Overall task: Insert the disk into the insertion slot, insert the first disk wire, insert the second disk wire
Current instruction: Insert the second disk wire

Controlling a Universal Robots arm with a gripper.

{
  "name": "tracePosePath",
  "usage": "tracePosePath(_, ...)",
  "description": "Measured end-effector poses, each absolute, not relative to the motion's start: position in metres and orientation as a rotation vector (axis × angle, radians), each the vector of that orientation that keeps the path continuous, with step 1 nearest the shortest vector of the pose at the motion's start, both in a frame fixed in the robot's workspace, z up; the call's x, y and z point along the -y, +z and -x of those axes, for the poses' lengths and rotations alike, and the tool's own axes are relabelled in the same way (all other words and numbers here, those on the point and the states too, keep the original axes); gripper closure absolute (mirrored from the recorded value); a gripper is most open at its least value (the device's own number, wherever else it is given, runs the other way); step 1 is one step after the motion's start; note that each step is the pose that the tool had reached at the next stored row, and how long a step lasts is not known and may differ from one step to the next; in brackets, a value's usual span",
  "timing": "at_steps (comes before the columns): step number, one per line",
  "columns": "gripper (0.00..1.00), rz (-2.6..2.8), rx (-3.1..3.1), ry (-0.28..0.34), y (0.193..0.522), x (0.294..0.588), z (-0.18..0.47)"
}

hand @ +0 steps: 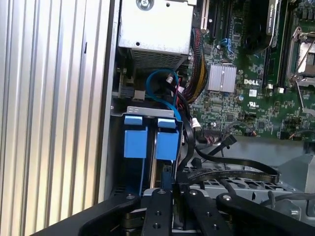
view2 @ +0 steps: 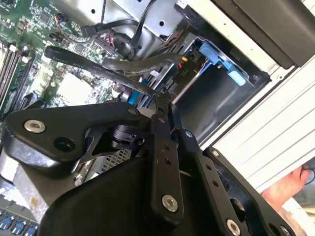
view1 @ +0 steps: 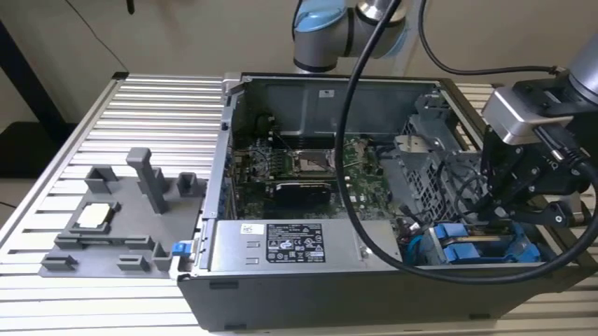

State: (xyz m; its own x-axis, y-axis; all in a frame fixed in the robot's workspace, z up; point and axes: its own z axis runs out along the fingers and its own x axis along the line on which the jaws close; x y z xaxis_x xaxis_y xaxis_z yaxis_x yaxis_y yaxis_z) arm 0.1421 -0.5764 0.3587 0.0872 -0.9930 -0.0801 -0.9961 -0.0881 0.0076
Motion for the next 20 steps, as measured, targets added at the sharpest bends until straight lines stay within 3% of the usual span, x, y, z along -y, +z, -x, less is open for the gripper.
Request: tracePosePath(20,0.84,2.243,-2.126,0.098,0.346,0.578,-0.148)
